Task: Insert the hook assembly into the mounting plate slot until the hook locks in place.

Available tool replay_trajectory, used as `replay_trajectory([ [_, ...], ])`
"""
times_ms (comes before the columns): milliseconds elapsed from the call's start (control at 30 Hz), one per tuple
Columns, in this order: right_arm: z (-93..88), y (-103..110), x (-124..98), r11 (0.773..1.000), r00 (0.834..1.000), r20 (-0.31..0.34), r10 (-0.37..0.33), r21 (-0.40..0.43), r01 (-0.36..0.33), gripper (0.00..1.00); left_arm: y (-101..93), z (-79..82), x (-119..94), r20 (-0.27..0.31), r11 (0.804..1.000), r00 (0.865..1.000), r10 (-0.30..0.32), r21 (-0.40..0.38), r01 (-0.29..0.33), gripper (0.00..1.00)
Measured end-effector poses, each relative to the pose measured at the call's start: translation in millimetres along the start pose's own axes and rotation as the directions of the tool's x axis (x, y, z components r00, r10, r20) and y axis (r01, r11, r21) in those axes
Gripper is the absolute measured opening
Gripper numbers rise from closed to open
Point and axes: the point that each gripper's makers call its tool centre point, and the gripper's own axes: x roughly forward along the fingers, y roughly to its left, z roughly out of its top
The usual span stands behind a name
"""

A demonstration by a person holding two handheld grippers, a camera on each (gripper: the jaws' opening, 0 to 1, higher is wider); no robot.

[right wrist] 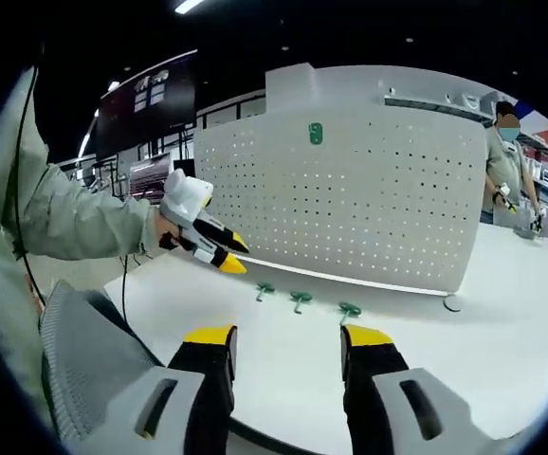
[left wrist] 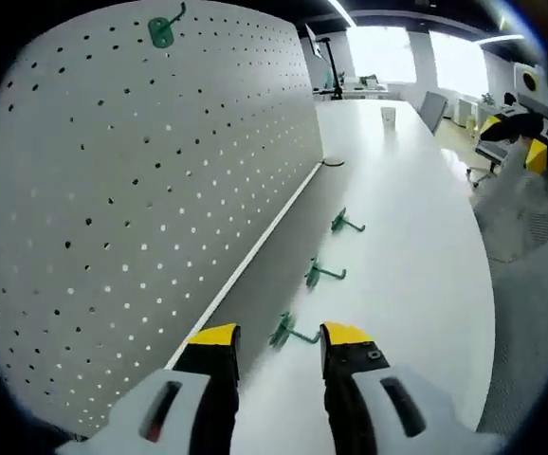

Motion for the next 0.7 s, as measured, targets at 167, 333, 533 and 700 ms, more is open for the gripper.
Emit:
replay_trajectory([
  [167,-1.2,0,0,1.0,1.0,-0.006,0.001,0.004,-0.001,0.42,8.6,-6.9,14,-0.039,1.0,0.999,-0.014,0.002,0.014,0.33],
  [333,-2.3,-1,0,1.0,1.0,-0.011,0.001,0.013,-0.001,0.42,14.8,-16.8,24,-0.078,1.0,0.997,-0.02,0.009,0.02,0.31],
  [533,-2.6,-3,1,1.0,1.0,-0.014,-0.004,0.022,0.004,0.4,12.9,-24.3,35,-0.104,0.998,0.993,-0.059,0.03,0.062,0.29],
  [700,-0.7,-6,0,0.999,1.0,-0.004,-0.019,0.031,0.019,0.38,8.9,-31.5,41,-0.123,0.994,0.987,-0.103,0.026,0.107,0.27],
])
